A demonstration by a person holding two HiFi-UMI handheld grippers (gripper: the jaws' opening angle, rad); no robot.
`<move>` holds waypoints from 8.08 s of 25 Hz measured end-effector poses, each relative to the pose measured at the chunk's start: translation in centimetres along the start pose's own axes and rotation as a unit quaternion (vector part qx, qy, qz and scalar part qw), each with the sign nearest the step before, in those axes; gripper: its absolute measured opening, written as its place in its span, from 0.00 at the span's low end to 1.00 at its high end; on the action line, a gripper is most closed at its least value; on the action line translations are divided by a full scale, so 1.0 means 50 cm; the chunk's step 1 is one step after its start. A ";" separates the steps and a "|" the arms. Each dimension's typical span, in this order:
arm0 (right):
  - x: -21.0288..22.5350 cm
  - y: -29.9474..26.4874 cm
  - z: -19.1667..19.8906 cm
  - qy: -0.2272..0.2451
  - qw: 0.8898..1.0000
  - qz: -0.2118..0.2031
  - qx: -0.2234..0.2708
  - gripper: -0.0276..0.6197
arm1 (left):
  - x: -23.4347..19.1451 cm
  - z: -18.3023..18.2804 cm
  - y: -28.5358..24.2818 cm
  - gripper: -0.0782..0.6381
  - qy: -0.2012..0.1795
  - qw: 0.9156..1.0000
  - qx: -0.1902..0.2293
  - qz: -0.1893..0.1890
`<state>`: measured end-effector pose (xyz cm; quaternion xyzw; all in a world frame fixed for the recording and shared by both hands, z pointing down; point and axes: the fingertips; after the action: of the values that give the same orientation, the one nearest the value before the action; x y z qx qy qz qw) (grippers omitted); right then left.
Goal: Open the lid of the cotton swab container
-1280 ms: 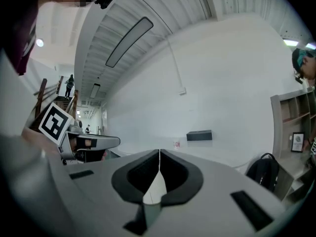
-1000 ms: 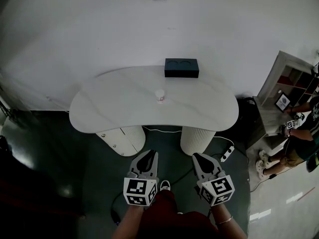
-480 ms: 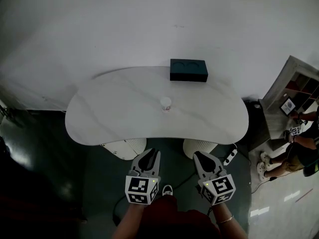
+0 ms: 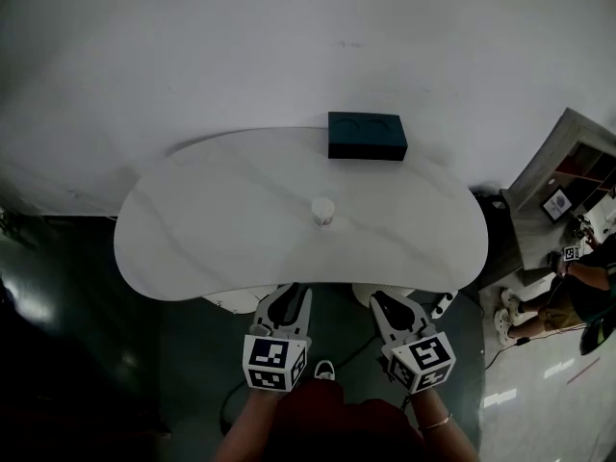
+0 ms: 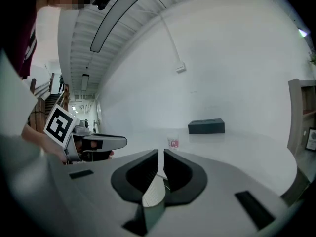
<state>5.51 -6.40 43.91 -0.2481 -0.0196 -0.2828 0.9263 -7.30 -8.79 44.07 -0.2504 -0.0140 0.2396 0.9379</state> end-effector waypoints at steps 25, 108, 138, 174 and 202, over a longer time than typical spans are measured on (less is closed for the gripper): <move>0.065 -0.114 -0.041 0.010 0.999 -0.008 -0.038 0.22 | -0.056 -0.018 -0.141 0.38 -0.042 0.997 -0.062 0.014; -0.019 -0.219 -0.125 0.191 0.960 -0.189 -0.074 0.34 | -0.012 -0.031 -0.238 0.49 -0.190 0.957 -0.177 0.130; -0.158 -0.138 -0.066 0.277 0.917 -0.254 -0.133 0.41 | 0.066 0.035 -0.083 0.49 -0.333 0.901 -0.182 0.211; -0.133 -0.094 -0.132 0.121 0.945 -0.299 -0.060 0.41 | 0.059 0.061 -0.055 0.48 -0.327 0.913 -0.174 0.168; -0.039 -0.082 -0.136 0.005 0.984 -0.175 0.034 0.18 | -0.036 0.014 -0.040 0.48 -0.147 0.976 -0.137 0.084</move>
<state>0.95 -11.54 39.45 -0.2080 -0.0675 -0.4413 0.8703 -8.11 -10.82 45.79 -0.3388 -0.1639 0.3474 0.8589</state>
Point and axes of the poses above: the fingertips, and each gripper's own axes: y backward along the fingers, x to its right, z out of its underside, and after that the axes turned 11 degrees about -x, right-handed
